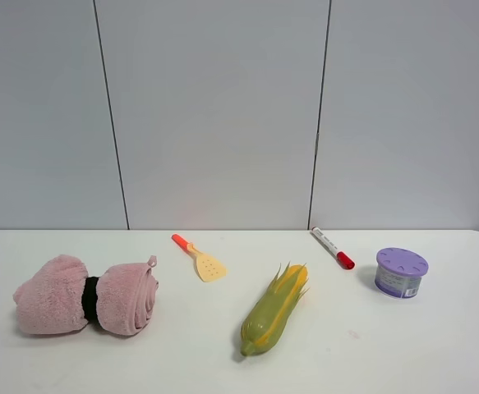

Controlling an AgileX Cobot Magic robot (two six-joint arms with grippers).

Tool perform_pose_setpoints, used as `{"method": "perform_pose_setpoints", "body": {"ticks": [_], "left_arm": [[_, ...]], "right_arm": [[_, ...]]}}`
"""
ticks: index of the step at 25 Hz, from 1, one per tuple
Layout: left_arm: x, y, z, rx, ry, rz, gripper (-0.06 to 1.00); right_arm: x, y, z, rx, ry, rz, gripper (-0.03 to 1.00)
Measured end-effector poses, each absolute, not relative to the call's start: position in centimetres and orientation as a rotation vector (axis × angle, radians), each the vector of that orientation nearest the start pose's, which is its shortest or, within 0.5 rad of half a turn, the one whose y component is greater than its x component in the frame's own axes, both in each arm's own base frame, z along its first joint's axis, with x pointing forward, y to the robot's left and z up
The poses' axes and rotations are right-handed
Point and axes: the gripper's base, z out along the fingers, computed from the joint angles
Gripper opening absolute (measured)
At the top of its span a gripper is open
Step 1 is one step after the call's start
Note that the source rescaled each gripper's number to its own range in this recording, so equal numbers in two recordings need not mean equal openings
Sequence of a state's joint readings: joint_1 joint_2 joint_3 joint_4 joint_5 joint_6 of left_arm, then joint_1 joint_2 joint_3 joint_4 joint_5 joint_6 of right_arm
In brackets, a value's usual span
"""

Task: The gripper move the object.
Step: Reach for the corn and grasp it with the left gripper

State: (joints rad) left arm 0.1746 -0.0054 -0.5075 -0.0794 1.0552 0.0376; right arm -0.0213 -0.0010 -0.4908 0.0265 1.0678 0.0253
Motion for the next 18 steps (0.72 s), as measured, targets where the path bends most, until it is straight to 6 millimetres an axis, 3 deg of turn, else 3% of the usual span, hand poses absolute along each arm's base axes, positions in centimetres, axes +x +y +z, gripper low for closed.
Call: {"method": "perform_pose_setpoints", "body": {"ticks": [1,18], "left_arm": [[-0.53,-0.73,28.00,-0.135,2.019,0.040,0.83],[-0.53,-0.73,28.00,-0.135,2.019,0.040,0.83]], "right_arm": [[-0.43,0.22,27.42,0.047,2.059,0.034,1.00],[-0.43,0.22,27.42,0.047,2.059,0.034,1.00]]}}
